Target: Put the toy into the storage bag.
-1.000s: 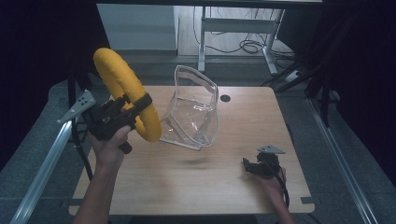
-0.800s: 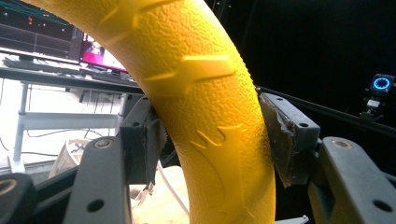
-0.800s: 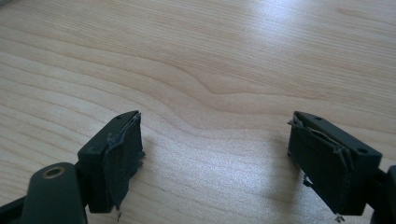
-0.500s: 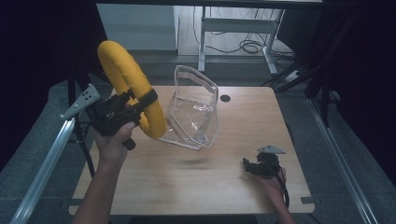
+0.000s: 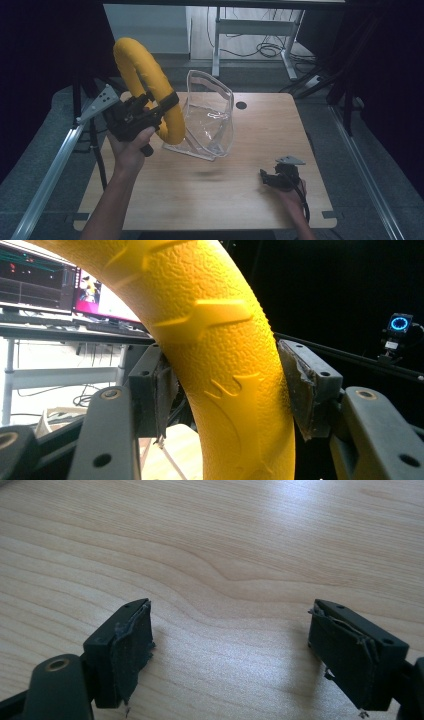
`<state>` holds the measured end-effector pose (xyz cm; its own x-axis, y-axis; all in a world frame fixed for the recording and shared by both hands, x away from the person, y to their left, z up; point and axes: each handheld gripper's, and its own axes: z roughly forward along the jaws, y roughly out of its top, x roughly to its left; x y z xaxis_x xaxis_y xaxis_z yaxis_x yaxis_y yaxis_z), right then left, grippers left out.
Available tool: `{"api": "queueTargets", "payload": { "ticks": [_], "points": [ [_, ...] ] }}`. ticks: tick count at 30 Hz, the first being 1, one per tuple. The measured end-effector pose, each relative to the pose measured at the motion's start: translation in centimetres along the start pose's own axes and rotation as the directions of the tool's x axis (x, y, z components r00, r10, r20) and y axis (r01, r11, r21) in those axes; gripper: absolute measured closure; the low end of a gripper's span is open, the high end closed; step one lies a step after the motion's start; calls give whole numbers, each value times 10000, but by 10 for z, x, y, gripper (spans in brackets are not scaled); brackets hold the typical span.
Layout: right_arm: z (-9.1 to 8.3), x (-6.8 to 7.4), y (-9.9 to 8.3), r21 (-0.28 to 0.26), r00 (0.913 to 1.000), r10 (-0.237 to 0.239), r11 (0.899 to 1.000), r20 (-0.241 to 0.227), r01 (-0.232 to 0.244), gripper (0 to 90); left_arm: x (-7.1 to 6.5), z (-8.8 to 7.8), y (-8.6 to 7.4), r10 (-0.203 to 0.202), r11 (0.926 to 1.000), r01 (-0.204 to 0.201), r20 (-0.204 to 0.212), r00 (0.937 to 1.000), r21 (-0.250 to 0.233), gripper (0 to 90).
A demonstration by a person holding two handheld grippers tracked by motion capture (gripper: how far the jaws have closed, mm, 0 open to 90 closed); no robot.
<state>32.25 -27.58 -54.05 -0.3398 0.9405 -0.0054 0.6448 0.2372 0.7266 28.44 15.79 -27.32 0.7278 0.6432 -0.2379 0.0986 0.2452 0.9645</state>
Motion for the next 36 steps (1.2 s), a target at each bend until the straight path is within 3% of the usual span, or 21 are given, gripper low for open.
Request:
{"api": "queueTargets", "payload": {
  "ticks": [9, 36],
  "points": [
    [0, 0, 0, 0, 10000, -4, 10000, -3, 4, 179, -4, 13, -1, -55, 9998, 52, 204, 9998, 167, 424],
    [0, 0, 0, 1, 10000, -16, 10000, -2, 16, 179, -26, 45, 14, 347, 9989, -369, 703, 9969, 304, 424]
  ]
}}
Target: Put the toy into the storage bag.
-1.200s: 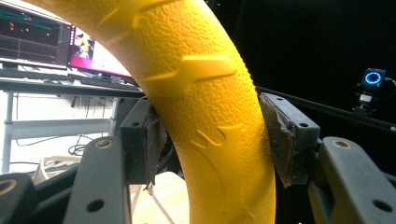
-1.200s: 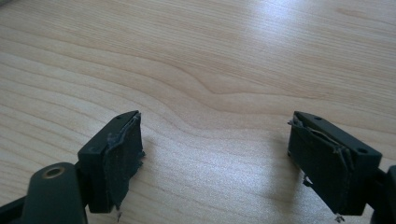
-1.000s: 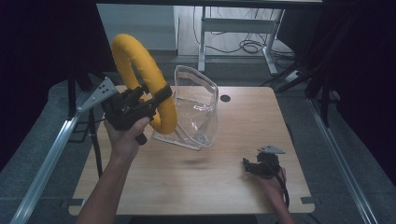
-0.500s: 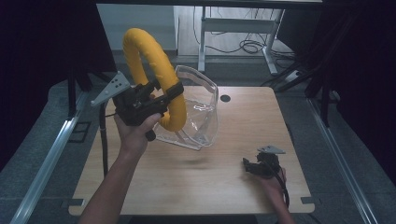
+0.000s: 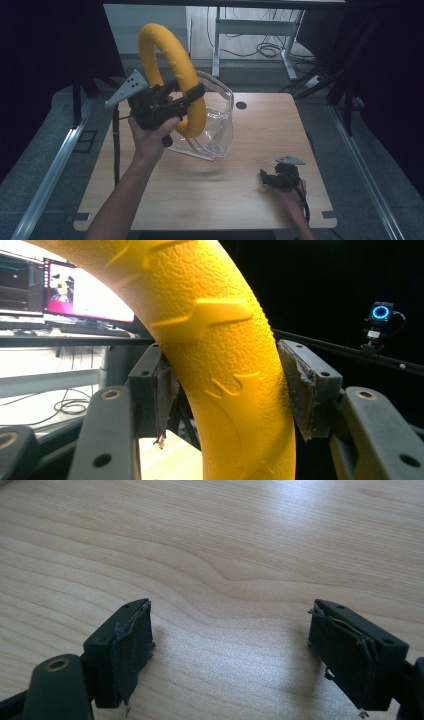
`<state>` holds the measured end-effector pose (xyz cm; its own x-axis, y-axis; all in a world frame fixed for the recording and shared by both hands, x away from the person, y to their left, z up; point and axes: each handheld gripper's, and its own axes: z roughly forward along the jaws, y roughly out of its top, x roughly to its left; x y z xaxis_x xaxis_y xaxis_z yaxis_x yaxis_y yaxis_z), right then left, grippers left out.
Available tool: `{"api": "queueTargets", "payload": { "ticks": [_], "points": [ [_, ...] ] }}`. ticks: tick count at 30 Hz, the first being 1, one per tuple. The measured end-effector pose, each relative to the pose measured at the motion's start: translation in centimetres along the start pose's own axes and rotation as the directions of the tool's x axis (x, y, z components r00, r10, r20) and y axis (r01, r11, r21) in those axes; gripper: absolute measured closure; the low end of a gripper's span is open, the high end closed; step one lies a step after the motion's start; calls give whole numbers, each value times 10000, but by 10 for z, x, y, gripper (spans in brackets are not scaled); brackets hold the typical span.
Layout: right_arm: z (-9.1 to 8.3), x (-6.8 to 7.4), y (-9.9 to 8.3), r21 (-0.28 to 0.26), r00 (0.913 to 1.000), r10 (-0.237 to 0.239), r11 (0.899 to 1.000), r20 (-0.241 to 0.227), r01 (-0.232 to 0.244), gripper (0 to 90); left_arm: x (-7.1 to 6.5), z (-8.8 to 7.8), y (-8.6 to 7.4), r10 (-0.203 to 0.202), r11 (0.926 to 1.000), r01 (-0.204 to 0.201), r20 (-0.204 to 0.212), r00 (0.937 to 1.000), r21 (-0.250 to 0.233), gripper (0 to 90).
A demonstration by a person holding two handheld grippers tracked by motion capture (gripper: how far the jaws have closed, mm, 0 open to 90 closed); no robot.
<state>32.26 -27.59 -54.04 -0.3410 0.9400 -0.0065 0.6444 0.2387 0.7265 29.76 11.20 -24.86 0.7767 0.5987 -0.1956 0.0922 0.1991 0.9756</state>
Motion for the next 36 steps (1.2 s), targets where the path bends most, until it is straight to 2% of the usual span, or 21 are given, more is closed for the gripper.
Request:
{"api": "queueTargets", "payload": {
  "ticks": [7, 22, 30, 36],
  "points": [
    [0, 0, 0, -25, 10000, 5, 10000, 14, -5, 179, -6, 13, -2, -207, 9997, 201, 407, 9990, 136, 424],
    [0, 0, 0, -15, 10000, 8, 10000, 12, -8, 179, -15, 42, -11, -238, 9986, 195, 891, 9957, 486, 425],
    [0, 0, 0, -5, 10000, 12, 10000, 4, -12, 179, -17, 59, -20, -363, 9971, 292, 1008, 9942, 704, 424],
    [0, 0, 0, -5, 10000, 6, 10000, -3, -6, 179, -21, 71, -26, -249, 9959, 152, 1079, 9938, 895, 424]
  ]
}}
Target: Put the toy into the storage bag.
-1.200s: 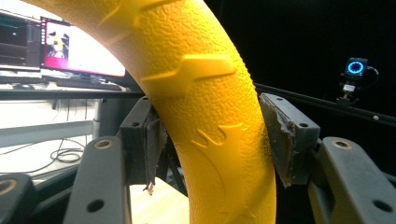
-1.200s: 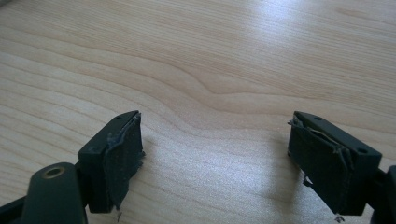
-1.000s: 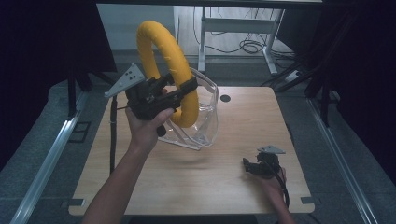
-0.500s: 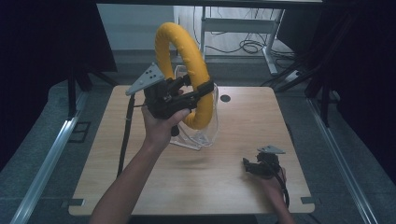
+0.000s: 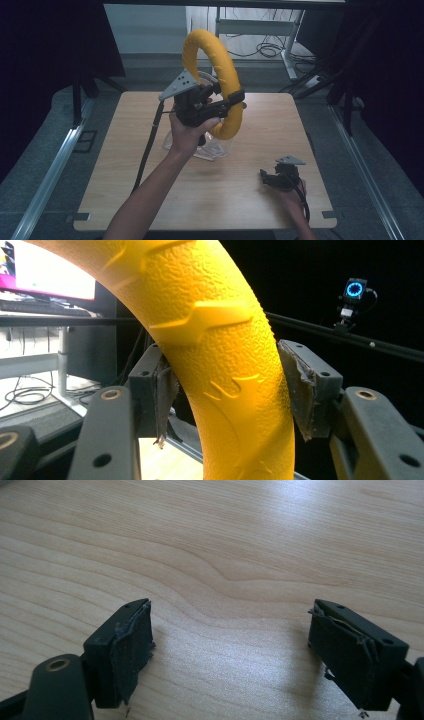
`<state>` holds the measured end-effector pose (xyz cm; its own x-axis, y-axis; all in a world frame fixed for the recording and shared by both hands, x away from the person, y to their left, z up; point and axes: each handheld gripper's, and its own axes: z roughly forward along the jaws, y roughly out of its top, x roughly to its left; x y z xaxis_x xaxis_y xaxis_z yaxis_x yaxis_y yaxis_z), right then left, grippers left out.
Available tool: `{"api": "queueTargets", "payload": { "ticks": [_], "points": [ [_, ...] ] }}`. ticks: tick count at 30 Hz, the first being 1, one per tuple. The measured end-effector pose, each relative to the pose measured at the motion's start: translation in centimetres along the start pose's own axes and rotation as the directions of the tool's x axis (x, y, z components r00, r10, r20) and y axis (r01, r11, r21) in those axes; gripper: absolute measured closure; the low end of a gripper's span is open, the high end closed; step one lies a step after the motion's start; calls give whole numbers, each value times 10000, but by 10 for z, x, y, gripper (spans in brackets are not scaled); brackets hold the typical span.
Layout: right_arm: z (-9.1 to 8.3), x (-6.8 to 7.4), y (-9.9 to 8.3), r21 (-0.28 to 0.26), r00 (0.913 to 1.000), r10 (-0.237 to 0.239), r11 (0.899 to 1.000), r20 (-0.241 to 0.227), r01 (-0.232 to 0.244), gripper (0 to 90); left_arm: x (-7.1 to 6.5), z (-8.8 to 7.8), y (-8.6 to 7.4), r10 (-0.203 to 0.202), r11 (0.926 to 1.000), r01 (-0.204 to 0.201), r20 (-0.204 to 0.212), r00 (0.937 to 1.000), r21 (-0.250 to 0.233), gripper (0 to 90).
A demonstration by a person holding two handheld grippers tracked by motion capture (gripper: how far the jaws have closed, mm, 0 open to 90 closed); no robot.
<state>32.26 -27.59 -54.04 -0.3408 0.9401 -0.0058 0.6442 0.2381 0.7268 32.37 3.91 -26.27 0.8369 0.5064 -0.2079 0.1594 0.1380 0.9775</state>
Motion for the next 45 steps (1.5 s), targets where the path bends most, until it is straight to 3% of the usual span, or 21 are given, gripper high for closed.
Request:
{"api": "queueTargets", "payload": {
  "ticks": [11, 18, 35, 45],
  "points": [
    [0, 0, 0, -3, 10000, -3, 10000, 0, 3, 180, 8, 7, -10, -127, 9995, 129, -69, 9999, 272, 424],
    [0, 0, 0, 8, 10000, 4, 10000, -8, -4, 180, 20, 7, -23, -113, 9988, 134, -440, 9990, 475, 424],
    [0, 0, 0, 31, 10000, 17, 10000, -15, -17, 180, 50, 8, -59, -1118, 9892, 1180, -727, 9911, 872, 424],
    [0, 0, 0, 34, 10000, 15, 10000, -18, -15, 180, 60, 9, -74, -1285, 9829, 1392, -928, 9874, 1202, 424]
  ]
}}
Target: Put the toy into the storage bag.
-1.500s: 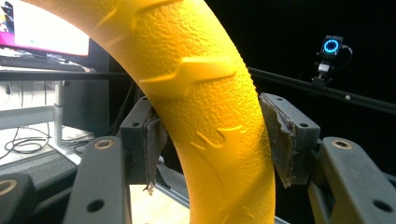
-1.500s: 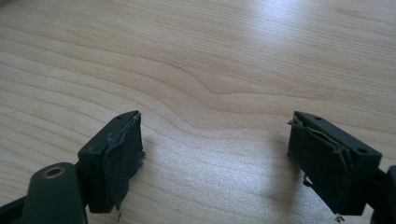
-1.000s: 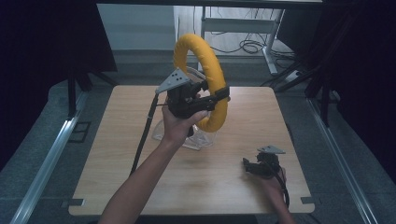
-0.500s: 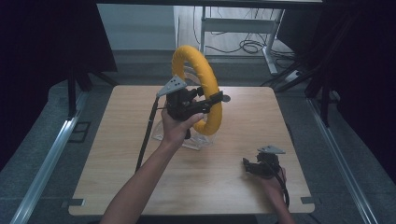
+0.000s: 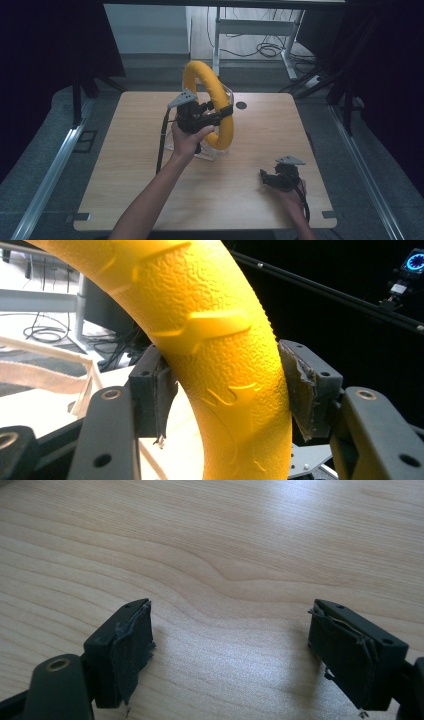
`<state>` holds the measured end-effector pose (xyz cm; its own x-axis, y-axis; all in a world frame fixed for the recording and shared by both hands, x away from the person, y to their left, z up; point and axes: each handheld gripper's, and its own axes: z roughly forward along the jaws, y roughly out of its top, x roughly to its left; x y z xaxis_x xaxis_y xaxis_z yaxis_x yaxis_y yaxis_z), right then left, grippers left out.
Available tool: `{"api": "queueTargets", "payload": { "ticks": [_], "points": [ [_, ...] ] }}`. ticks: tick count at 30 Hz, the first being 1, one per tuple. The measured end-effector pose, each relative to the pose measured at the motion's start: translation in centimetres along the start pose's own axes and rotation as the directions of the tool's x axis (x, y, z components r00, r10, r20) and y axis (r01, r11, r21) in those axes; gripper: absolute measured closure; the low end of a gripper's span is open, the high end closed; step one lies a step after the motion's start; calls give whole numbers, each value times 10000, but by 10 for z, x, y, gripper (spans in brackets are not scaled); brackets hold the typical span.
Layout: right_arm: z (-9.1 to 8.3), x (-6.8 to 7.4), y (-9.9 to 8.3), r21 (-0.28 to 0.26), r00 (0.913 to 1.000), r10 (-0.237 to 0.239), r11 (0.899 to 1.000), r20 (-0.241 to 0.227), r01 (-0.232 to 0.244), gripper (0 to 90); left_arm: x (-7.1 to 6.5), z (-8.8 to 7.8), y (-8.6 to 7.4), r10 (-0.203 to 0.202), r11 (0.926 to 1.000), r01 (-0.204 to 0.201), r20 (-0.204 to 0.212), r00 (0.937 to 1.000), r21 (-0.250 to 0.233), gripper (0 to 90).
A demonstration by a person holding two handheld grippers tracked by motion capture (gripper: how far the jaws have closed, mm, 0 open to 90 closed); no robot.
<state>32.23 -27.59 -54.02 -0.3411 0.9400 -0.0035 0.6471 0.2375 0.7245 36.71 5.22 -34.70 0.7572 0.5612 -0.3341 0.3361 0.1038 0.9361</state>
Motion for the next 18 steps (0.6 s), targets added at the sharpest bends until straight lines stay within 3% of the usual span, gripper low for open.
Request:
{"api": "queueTargets", "payload": {
  "ticks": [18],
  "points": [
    [0, 0, 0, 4, 10000, 6, 10000, -12, -6, 180, 13, 1, -16, -310, 9992, 317, -323, 9990, 231, 425]
  ]
}}
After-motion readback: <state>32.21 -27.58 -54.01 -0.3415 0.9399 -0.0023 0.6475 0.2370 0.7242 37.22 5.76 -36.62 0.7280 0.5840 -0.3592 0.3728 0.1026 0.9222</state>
